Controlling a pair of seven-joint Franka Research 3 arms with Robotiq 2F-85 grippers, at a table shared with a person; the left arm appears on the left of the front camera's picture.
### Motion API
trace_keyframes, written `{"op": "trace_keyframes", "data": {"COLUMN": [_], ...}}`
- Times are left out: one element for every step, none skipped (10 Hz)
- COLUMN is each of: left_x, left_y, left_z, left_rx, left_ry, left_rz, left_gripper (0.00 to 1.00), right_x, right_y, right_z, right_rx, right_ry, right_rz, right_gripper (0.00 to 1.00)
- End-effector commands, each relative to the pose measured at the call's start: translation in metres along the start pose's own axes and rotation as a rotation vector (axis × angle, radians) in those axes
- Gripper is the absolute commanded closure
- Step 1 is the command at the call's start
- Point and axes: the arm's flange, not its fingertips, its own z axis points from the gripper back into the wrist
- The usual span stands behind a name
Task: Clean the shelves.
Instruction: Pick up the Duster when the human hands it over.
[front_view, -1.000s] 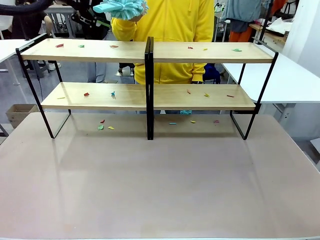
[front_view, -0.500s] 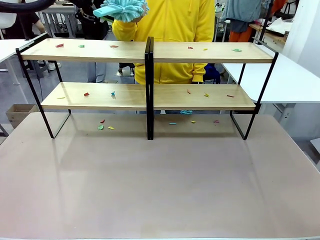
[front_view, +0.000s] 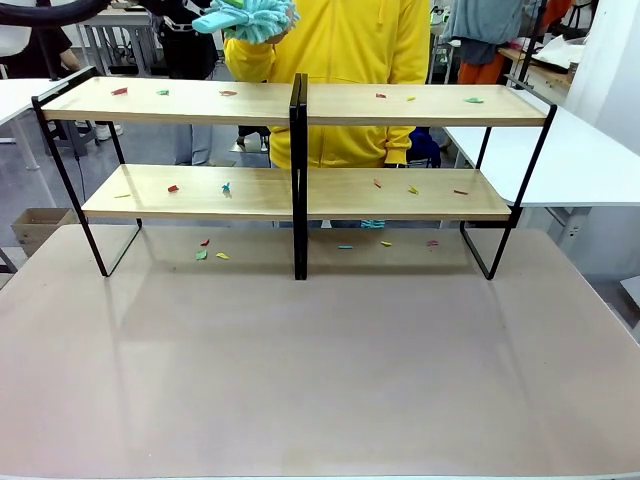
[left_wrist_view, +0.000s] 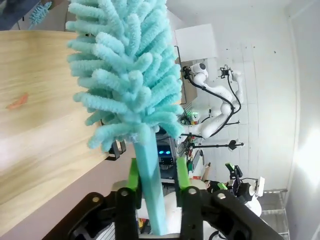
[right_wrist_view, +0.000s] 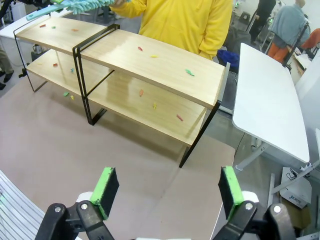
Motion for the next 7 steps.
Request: {"op": "trace_keyframes", "data": {"left_x": [-0.005, -0.006, -0.007, -0.009, -0.012, -0.016, -0.021], "left_y": [-0.003, -0.005, -0.005, -0.005, -0.009, -0.011, -0.012], "left_z": [0.003, 0.004, 0.004, 0.005, 0.014, 0.03, 0.064], "left_rx": [0.015, 0.009, -0.001, 0.002, -0.022, -0.003, 0.053], "left_ry": [-0.008, -0.007, 0.003, 0.006, 0.015, 0.024, 0.032], "left_rz": [-0.023, -0.031, -0.033, -0.042, -0.062, -0.089, -0.153], "left_gripper": [1.0, 1.0, 1.0, 1.0, 1.0, 1.0, 1.0], "right_x": [0.0, 0.0, 0.0, 0.0, 0.0, 0.0, 0.0], "right_y": [-0.001, -0.001, -0.001, -0.001, -0.001, -0.001, -0.001], "right_z": [0.0, 0.0, 0.0, 0.0, 0.0, 0.0, 0.0], "right_rx": [0.004, 0.004, 0.004, 0.004, 0.004, 0.004, 0.004], "right_ry": [-0.002, -0.002, -0.002, -0.002, -0.002, -0.002, -0.002], "right_rz": [-0.003, -0.003, -0.003, -0.003, -0.003, -0.003, -0.003], "right_gripper": [0.0, 0.0, 0.0, 0.0, 0.0, 0.0, 0.0]}}
